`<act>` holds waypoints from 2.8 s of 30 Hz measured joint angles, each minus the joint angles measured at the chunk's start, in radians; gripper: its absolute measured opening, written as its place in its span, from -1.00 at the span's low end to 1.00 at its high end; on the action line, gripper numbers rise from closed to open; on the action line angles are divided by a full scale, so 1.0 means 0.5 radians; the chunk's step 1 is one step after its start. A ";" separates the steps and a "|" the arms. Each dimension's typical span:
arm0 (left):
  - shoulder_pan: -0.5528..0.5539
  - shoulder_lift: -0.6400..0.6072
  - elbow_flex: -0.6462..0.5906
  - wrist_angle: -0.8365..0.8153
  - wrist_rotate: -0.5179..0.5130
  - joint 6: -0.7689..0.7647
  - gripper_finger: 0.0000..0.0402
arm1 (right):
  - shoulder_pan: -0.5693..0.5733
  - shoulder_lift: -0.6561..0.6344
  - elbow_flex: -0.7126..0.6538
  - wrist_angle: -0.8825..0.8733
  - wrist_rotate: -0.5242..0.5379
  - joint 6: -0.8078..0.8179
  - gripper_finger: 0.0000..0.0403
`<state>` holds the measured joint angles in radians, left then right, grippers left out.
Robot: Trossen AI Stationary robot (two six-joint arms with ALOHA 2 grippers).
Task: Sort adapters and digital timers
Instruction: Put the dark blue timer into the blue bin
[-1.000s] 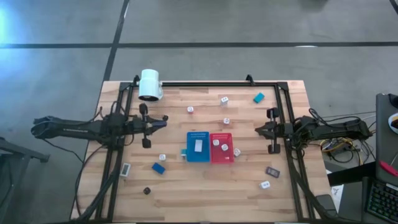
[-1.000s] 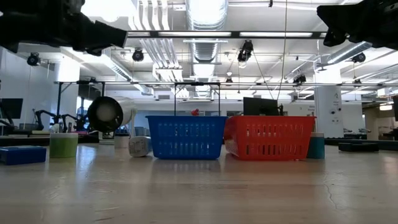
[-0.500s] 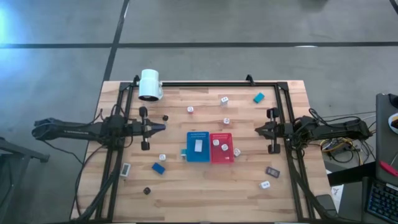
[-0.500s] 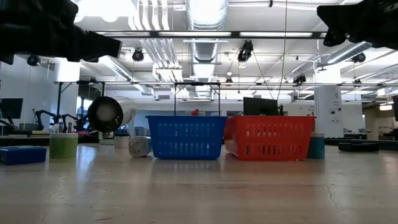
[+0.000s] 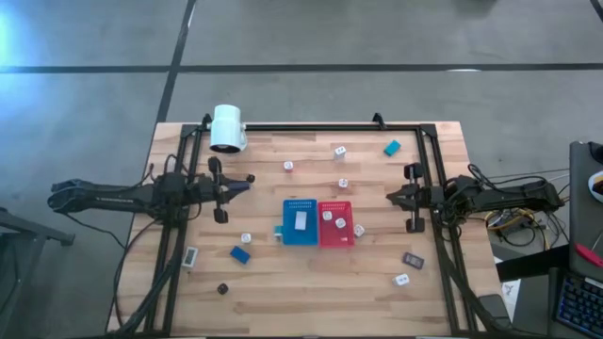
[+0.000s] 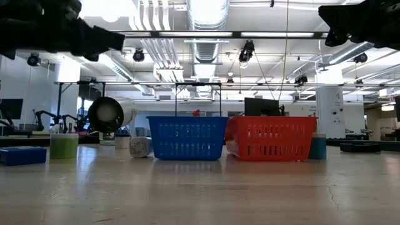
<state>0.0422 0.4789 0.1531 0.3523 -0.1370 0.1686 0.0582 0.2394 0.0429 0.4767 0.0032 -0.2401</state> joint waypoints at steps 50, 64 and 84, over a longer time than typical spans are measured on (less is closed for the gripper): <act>-0.190 2.632 1.641 -0.814 0.245 0.010 -0.75 | -0.001 0.010 0.000 -0.015 0.050 -0.013 -0.96; -0.095 2.927 2.234 -1.610 0.245 0.029 -0.75 | 0.001 0.021 0.000 -0.011 0.050 -0.006 -0.96; -0.085 2.972 2.336 -1.747 0.244 0.022 -0.46 | -0.001 0.023 0.000 -0.013 0.049 -0.007 -0.96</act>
<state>-0.0002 1.9647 1.3209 -0.5213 -0.0151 0.1796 0.0579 0.2508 0.0429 0.4700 0.0277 -0.2436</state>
